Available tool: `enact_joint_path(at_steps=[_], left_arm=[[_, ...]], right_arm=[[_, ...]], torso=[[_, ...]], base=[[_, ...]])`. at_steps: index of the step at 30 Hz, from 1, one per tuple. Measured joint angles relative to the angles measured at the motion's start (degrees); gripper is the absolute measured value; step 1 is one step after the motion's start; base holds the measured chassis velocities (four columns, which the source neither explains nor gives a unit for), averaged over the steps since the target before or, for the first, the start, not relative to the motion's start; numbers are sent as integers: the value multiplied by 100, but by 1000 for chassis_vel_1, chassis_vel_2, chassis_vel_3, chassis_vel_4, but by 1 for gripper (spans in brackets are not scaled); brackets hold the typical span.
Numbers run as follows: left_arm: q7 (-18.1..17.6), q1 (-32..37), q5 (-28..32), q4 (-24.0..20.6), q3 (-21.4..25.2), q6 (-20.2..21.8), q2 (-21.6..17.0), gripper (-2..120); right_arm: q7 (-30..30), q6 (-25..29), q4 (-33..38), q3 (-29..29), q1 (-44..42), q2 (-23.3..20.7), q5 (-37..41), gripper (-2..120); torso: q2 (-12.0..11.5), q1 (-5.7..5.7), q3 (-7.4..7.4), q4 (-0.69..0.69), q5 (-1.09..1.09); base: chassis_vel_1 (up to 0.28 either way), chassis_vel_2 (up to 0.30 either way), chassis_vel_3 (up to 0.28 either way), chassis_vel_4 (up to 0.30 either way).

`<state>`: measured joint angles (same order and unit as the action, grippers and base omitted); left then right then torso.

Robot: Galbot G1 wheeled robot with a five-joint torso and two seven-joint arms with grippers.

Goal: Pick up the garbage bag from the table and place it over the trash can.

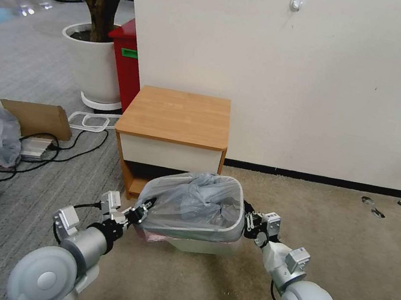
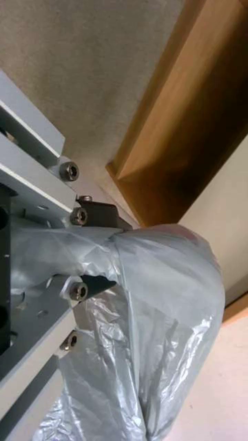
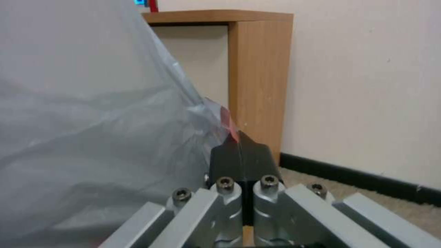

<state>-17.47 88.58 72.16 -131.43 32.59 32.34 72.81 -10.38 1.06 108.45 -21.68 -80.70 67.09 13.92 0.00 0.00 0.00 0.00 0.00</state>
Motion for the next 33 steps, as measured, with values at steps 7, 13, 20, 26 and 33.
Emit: enact_joint_path(at_steps=[7,13,20,26,33], left_arm=[[-4,2,60,-28,-13,12,-7,5],[-5,-2,-362,47,-69,25,-16,5],[-6,0,-762,127,-72,19,-86,5],[-5,12,-1174,195,-158,5,-130,5],[11,-19,-2609,254,-580,-346,-193,5]], right_arm=[[0,72,-34,-84,-27,15,-243,0],[193,29,226,-129,-215,-11,216,19],[201,-85,653,-329,-465,-34,1048,42],[250,-241,1183,-650,-516,-89,1746,62],[290,-1185,2497,-366,44,-578,1912,76]], torso=[[0,0,0,0,0],[0,0,0,0,0],[0,0,0,0,0],[0,0,0,0,1],[0,0,0,1,0]], base=[[0,0,0,0],[0,0,0,0],[0,0,0,0],[0,0,0,0],[0,0,0,0]])
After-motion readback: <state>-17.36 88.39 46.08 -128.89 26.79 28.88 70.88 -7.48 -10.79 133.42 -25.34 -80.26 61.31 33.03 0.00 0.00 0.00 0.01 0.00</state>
